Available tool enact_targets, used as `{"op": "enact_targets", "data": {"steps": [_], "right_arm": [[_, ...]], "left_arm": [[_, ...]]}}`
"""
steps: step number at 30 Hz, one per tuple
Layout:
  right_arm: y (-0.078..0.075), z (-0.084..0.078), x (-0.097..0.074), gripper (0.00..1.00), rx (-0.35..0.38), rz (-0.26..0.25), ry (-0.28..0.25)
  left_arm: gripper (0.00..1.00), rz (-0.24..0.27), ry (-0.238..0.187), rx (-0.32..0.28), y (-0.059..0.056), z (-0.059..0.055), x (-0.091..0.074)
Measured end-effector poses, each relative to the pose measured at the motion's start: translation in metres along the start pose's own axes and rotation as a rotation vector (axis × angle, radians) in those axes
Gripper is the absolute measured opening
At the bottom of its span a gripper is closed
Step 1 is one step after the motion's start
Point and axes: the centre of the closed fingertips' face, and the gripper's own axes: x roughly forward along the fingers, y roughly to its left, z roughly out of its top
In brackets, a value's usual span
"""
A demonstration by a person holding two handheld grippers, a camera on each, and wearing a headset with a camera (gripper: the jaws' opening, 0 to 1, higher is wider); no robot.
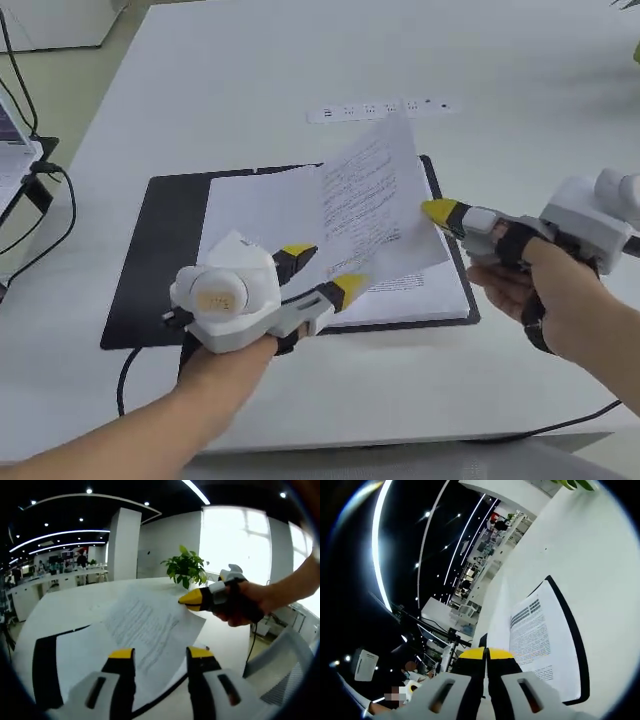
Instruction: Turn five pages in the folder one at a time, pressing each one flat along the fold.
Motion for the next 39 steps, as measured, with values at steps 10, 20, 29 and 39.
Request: {"op": "enact_targets", "data": {"steps": [10,20,29,39], "right_arm": [[0.038,-0.025,0.036,0.00,-0.013,0.074,0.030],[0.055,-0.062,0.082,0.00,-0.027,0.099,0.118],[0.057,-0.102,0.113,0.00,-0.042,0.079,0.191],[0.038,-0.148,0.155,0.00,-0.114,0.012,0.322]], "left_arm": [[0.41,0.071,-0.019,-0.018,0.032,-0.003,-0.049],[0.40,0.132,-0.013,-0.032,0.061,-0.012,-0.087],[0.39,0.162,0.002,-0.047,0.079,-0.023,-0.112],[0.39,0.193,0.026,-0.080,0.093,-0.033,-0.129]]}}
